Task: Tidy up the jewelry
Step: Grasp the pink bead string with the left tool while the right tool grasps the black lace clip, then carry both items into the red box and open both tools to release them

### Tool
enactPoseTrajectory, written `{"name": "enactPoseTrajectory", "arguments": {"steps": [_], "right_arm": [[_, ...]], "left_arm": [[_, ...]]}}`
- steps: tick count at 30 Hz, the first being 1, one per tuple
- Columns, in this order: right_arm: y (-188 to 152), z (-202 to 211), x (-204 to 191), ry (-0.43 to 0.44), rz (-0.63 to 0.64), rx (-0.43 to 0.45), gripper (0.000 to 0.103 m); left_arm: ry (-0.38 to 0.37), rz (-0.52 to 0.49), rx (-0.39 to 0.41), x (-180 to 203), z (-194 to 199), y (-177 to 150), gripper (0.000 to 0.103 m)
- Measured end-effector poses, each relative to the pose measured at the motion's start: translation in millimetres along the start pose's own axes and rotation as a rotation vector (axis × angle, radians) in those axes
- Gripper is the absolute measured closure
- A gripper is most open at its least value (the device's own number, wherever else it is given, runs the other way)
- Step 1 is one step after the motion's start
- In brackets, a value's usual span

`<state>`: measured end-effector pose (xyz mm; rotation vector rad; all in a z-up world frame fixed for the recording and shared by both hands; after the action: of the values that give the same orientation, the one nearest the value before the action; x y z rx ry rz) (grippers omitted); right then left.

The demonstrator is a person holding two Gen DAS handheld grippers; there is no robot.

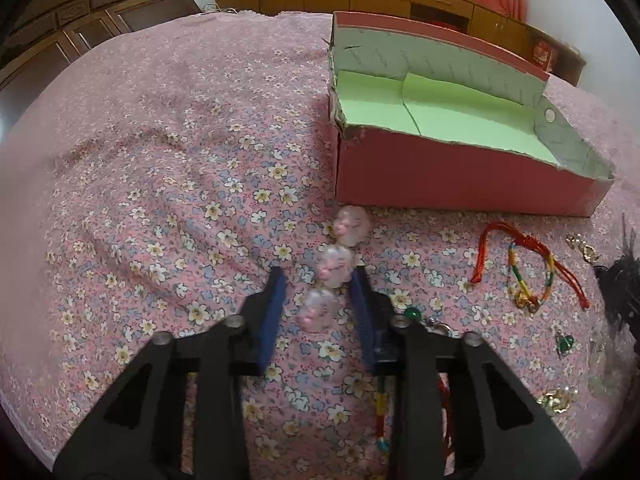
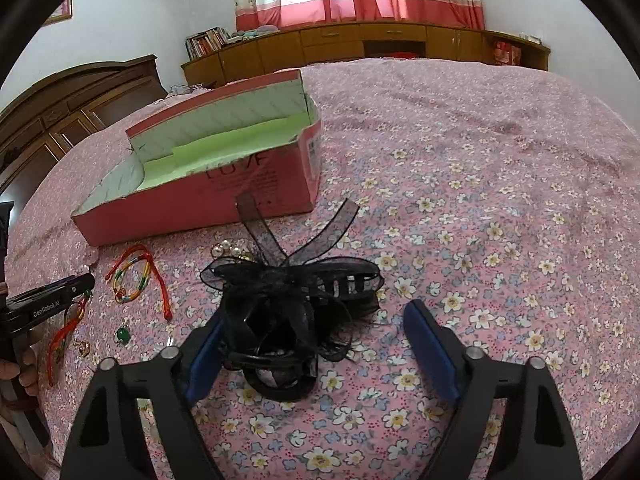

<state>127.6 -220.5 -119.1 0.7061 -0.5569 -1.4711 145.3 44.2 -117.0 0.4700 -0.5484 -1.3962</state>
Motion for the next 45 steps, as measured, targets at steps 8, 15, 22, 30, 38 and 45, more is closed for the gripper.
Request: {"name": "enactPoseTrajectory", "arguments": {"steps": [8,15,22,30,38,45], "right_arm": [[0,4,-8,0.021,0.041,0.005,0.06],[0,16,-7,0.033,0.034,0.031,0.064],[5,31,-10,0.042,0.04,0.065,0.065],[21,50,-19,0.065,0.062,0.109,0.065],[54,64,-33,0.096,0.088,0.162,0.065],[94,64,-45,0.126,0.123,0.198,0.065]], "left_arm": [[-0.051,0.01,0.009,4,22,-12,0.096],[-0.08,0.02,0.038,-5,56,-19,0.096],[-0.11,0.017,0.085,-10,87,-7,0.096],[-0.133,0.008,0.135,1,108,6,0.096],[-0.149,-0.003,0.179,20,109,38,0.096],[-0.163,-0.026,0.214,36,107,66,0.096]]}}
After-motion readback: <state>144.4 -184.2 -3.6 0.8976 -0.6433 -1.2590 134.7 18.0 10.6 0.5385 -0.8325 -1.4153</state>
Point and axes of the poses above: each gripper's, at about its wrist camera, not at the fingertips, and z roughly against the way its jaws point, x to its right, y to its top, the point moved 7 cm from there along -z, roughly the way its jaws point, and after that the axes turned 6 degrees about z, right-handed, at the moved point
